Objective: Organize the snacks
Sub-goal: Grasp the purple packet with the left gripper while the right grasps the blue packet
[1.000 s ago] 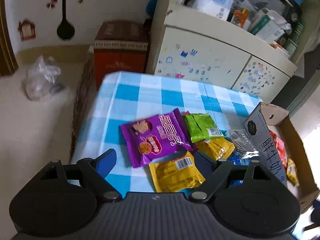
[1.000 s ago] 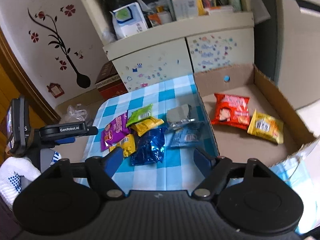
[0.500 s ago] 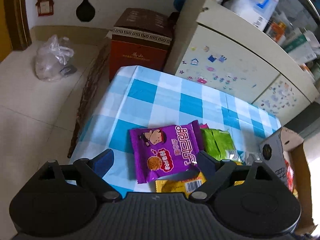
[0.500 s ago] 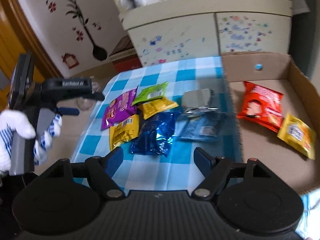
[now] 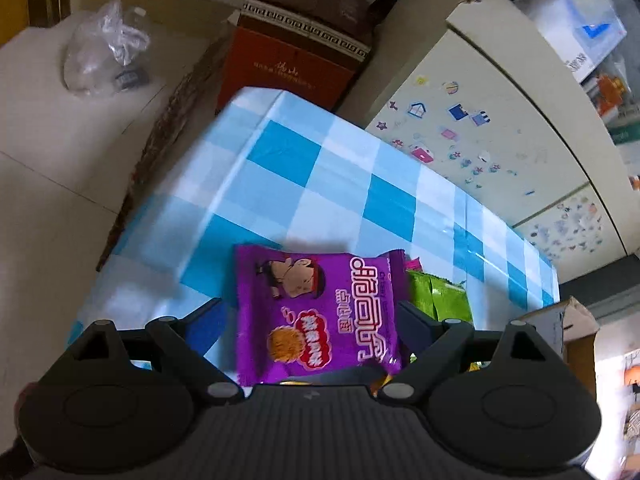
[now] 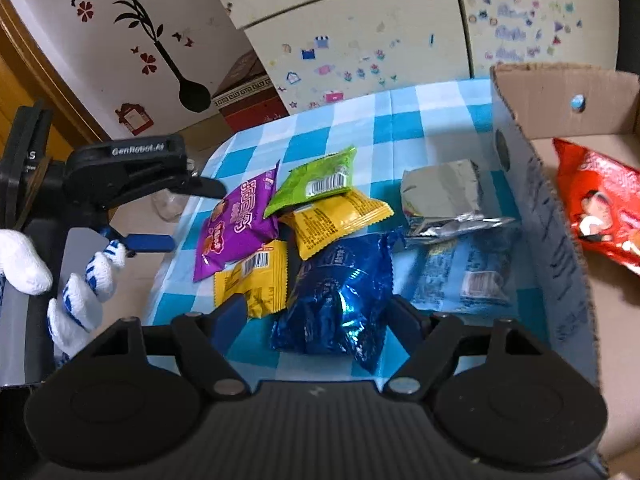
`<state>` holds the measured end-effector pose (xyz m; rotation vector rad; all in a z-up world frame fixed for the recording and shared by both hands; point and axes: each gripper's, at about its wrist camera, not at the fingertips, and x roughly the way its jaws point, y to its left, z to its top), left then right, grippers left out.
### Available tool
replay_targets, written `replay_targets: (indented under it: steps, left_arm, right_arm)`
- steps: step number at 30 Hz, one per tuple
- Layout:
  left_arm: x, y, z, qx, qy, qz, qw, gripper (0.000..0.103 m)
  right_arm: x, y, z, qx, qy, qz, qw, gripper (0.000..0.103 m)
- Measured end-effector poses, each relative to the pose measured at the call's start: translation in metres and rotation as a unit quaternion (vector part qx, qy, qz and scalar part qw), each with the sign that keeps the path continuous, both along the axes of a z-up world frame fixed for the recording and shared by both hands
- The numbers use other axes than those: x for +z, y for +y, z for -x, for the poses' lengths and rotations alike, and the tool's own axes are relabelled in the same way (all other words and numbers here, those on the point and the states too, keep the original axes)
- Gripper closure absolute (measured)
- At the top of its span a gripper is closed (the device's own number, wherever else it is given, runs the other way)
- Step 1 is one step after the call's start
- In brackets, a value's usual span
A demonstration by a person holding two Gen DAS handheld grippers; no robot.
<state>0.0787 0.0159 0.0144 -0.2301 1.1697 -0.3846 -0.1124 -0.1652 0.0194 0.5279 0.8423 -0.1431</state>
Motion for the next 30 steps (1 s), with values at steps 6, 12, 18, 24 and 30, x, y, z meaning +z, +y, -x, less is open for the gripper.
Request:
replay_targets:
  steps: [6, 12, 18, 24, 30]
  left_arm:
    - [-0.013, -0.016, -0.008, 0.009, 0.011, -0.004, 0.9999, 0.008]
    - [-0.024, -0.031, -0.007, -0.007, 0.000, -0.044, 0.9990, 0.000]
    - [-0.028, -0.042, 0.002, -0.019, -0.029, -0.078, 0.9963, 0.000]
    - [-0.031, -0.051, 0.009, -0.048, -0.047, -0.110, 0.9917, 0.000]
    - [-0.032, -0.052, 0.015, -0.067, -0.051, -0.123, 0.9888, 0.000]
  right_arm:
    - [-0.010, -0.002, -0.008, -0.011, 0.003, -0.003, 1.000, 0.036]
    - [-0.021, -0.004, -0.011, -0.028, 0.020, -0.024, 0.999, 0.041]
    - [-0.023, -0.003, -0.011, -0.028, 0.019, -0.027, 0.999, 0.045]
    - [-0.023, -0.003, -0.010, -0.029, 0.015, -0.028, 0.999, 0.050]
    - [-0.020, 0.001, -0.008, -0.013, 0.010, -0.017, 1.000, 0.052]
